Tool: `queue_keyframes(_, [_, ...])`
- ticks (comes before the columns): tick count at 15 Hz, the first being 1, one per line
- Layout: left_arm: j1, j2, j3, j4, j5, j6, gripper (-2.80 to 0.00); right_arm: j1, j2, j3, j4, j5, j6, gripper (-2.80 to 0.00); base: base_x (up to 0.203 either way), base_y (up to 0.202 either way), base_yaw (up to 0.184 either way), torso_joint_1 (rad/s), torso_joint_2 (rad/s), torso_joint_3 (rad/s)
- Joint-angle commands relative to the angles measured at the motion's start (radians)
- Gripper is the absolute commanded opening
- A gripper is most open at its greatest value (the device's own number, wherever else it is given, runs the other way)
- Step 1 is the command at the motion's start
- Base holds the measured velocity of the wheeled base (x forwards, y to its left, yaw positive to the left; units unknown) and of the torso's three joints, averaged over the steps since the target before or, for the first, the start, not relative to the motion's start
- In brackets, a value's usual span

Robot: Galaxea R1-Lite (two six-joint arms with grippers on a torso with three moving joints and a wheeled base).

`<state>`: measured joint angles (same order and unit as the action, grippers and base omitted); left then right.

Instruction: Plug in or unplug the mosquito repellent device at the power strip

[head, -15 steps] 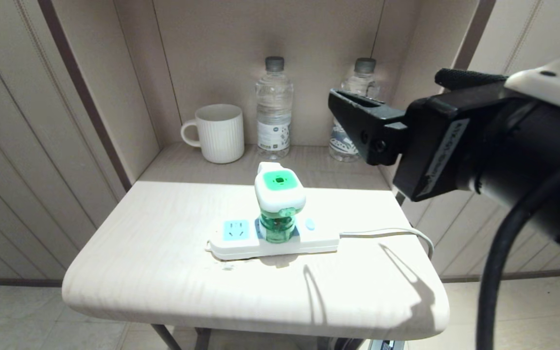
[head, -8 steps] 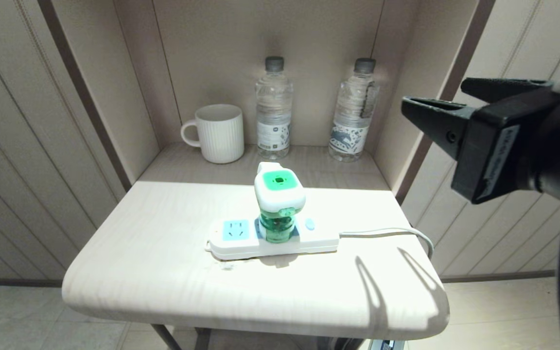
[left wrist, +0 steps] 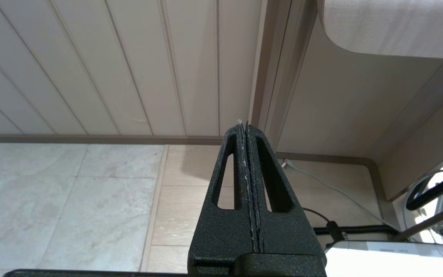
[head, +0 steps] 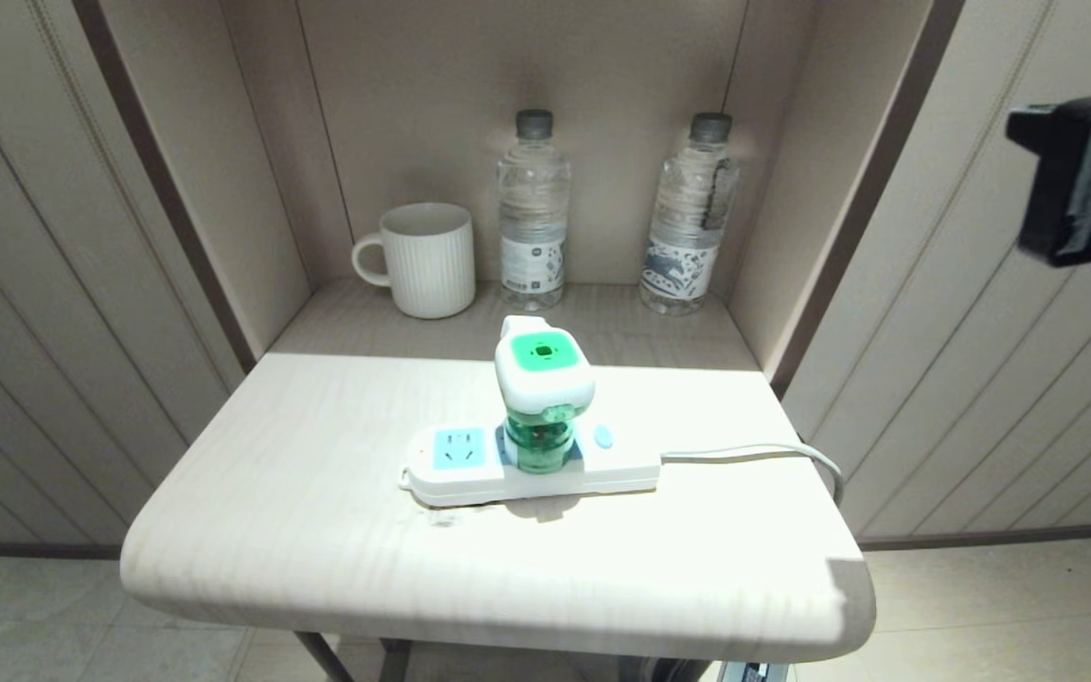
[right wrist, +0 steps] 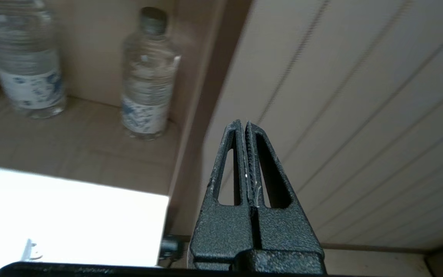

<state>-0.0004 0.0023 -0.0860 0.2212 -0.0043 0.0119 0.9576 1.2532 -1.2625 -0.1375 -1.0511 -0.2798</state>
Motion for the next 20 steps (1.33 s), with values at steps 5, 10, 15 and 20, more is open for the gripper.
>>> queue_keyframes(5, [-0.001, 0.001, 0.0, 0.001, 0.0, 0.0, -2.8, -0.143, -0.142, -0.207, 0.368, -0.017, -0.002, -2.8, 0.0, 0.0, 0.0, 0.0, 0.0, 0.0])
queue_keyframes(10, [0.0, 0.001, 0.0, 0.001, 0.0, 0.0, -2.8, -0.239, -0.195, -0.276, 0.499, -0.017, -0.002, -2.8, 0.0, 0.0, 0.0, 0.0, 0.0, 0.0])
queue_keyframes(15, [-0.001, 0.001, 0.0, 0.001, 0.0, 0.0, -2.8, -0.429, -0.239, -0.366, 0.548, -0.023, -0.001, -2.8, 0.0, 0.0, 0.0, 0.0, 0.0, 0.0])
queue_keyframes(20, [-0.001, 0.001, 0.0, 0.001, 0.0, 0.0, -2.8, -0.458, -0.315, -0.539, 0.873, -0.019, -0.005, -2.8, 0.0, 0.0, 0.0, 0.0, 0.0, 0.0])
